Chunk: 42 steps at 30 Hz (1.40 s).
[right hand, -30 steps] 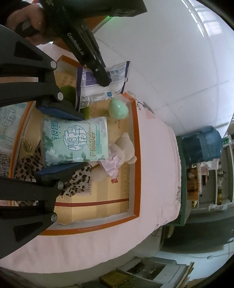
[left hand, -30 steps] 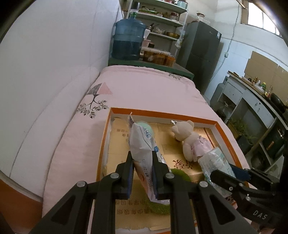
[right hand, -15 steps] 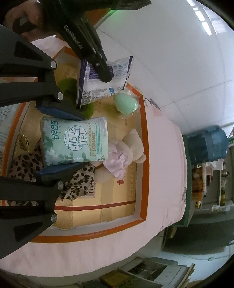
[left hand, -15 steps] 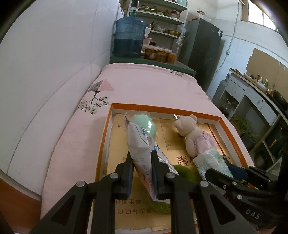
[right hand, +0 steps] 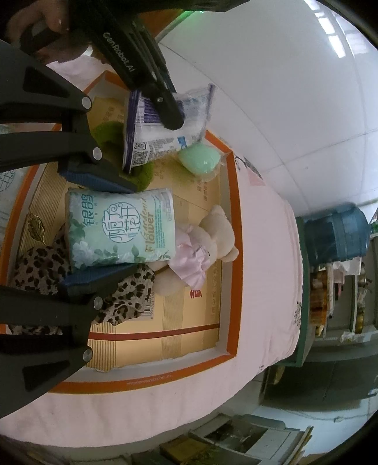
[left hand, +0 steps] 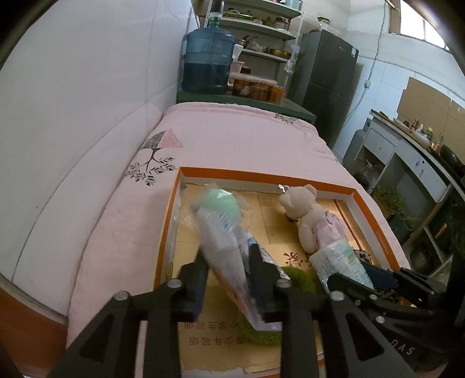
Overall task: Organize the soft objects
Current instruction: 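Open both grippers to drop the wipes packet and tissue pack into the tray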
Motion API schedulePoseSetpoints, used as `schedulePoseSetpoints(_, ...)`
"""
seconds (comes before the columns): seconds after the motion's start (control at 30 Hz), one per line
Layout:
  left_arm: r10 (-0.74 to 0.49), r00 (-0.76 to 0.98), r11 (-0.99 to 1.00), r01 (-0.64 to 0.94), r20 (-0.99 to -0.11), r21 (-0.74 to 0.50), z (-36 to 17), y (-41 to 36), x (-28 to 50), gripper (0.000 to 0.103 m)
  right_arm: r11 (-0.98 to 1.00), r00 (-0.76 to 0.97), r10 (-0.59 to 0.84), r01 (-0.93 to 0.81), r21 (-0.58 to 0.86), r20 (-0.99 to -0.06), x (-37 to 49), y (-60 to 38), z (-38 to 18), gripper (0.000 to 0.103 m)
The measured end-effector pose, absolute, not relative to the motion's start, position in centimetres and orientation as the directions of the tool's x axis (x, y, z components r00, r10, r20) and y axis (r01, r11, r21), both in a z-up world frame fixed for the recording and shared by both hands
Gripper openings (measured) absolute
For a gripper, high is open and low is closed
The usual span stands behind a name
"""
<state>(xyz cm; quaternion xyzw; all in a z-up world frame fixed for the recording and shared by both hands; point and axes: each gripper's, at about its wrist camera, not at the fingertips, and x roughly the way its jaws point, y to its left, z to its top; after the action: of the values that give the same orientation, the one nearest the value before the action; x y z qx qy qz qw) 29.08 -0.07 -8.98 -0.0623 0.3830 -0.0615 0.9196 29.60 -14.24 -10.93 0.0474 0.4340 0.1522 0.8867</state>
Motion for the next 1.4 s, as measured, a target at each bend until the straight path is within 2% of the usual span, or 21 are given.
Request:
schedulePoseSetpoints(0.03, -0.162, 0.698, 0.984, 0.065, -0.698, -0.163, -8.9, 0.0, 29.0, 0.042, 0.949, 0.577, 0.31, -0.228, 0.215, -0.755, 29.6, -14.2, -10.9, 0.051)
schedulePoseSetpoints(0.1, -0.158, 0.699, 0.985, 0.064, -0.698, -0.159, -8.9, 0.0, 29.1, 0.048, 0.95, 0.578, 0.307, -0.228, 0.211, -0.756, 29.6, -14.2, -11.0, 0.051)
schedulePoseSetpoints(0.2, -0.155, 0.704, 0.986, 0.063, -0.693, -0.157, -8.7, 0.1, 28.9, 0.052, 0.952, 0.577, 0.299, -0.23, 0.2, -0.76, 29.6, -14.2, -11.0, 0.052)
schedulePoseSetpoints(0.47, -0.147, 0.706, 0.988, 0.066, -0.693, -0.143, -8.5, 0.0, 28.6, 0.052, 0.956, 0.588, 0.287, -0.227, 0.186, -0.756, 29.1, -14.3, -10.4, 0.056)
schedulePoseSetpoints(1.4, -0.156, 0.742, 0.985, 0.07, -0.652, -0.156, -5.7, 0.3, 24.6, 0.052, 0.955, 0.63, 0.295, -0.228, 0.192, -0.719, 24.6, -14.3, -7.0, 0.057)
